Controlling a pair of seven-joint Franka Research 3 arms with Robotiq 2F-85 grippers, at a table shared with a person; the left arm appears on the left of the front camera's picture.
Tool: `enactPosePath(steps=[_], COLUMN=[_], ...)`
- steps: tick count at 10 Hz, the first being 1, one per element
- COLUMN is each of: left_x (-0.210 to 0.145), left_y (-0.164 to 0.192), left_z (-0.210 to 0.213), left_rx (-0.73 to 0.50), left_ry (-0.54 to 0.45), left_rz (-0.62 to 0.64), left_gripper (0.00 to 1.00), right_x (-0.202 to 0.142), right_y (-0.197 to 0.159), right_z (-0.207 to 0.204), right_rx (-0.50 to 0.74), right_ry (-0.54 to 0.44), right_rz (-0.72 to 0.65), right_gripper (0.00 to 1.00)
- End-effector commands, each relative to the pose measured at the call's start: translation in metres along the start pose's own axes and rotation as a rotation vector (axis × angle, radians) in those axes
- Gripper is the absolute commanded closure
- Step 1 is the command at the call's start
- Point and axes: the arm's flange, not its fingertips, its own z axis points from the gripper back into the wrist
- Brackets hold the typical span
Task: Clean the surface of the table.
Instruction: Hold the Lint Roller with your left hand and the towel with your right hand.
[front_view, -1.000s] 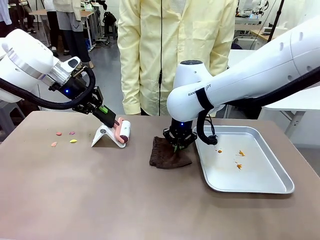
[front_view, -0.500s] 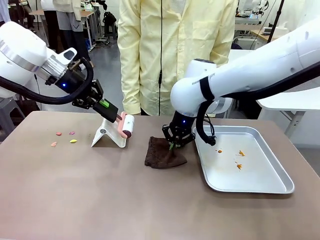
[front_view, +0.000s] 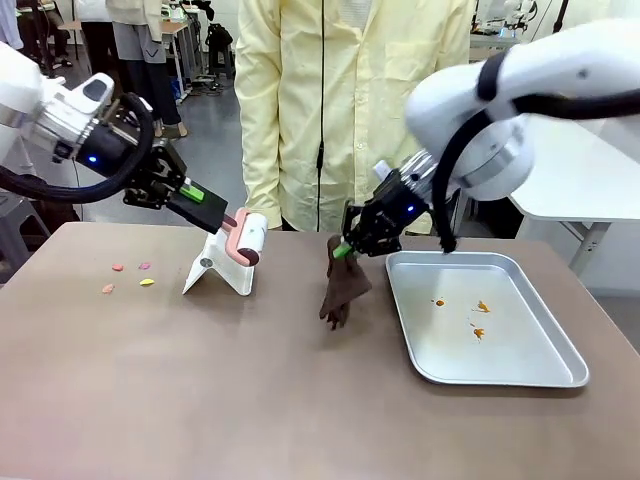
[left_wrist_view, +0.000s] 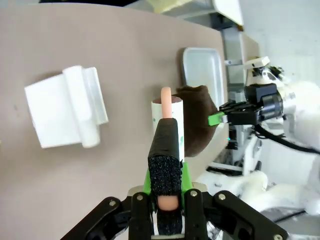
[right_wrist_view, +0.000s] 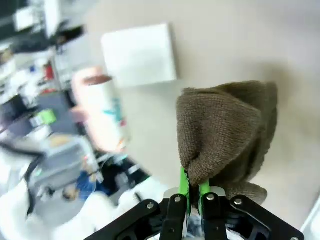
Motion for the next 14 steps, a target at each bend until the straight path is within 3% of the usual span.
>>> enactPosePath(steps=[1,3,4,6,7,9,11,14], left_x=[-0.026,-0.061,-0.080,-0.120,-0.138,-0.180,-0.223,-0.235], left_y=[0.005,0.015,0.033,0.086,0.119,0.171,0.209,0.227], left_z=[0.046,0.103,0.131,0.177,0.197,0.231,0.248,0.247], left_rx=[-0.122,-0.119,-0.121,-0.099,-0.043,-0.156,-0.249,-0.294], left_ry=[0.045,-0.117,-0.149,-0.170,-0.215,-0.314,-0.389,-0.417], left_rz=[0.020,0.113,0.135,0.179,0.205,0.270,0.237,0.240], left_gripper=[1.00,1.00,1.00,1.00,1.00,1.00,1.00,1.00], right_x=[-0.039,-0.087,-0.115,-0.162,-0.178,-0.196,-0.216,-0.227], right_y=[-0.045,-0.065,-0.079,-0.129,-0.150,-0.187,-0.226,-0.257], right_z=[0.044,0.082,0.103,0.157,0.182,0.225,0.265,0.277], right_rx=[0.214,0.312,0.333,0.460,0.511,0.559,0.580,0.586], right_ry=[0.122,0.079,0.022,-0.156,-0.185,-0.243,-0.354,-0.451], right_rz=[0.055,0.100,0.106,0.065,0.062,-0.010,-0.106,-0.156], right_gripper=[1.00,1.00,1.00,1.00,1.00,1.00,1.00,1.00])
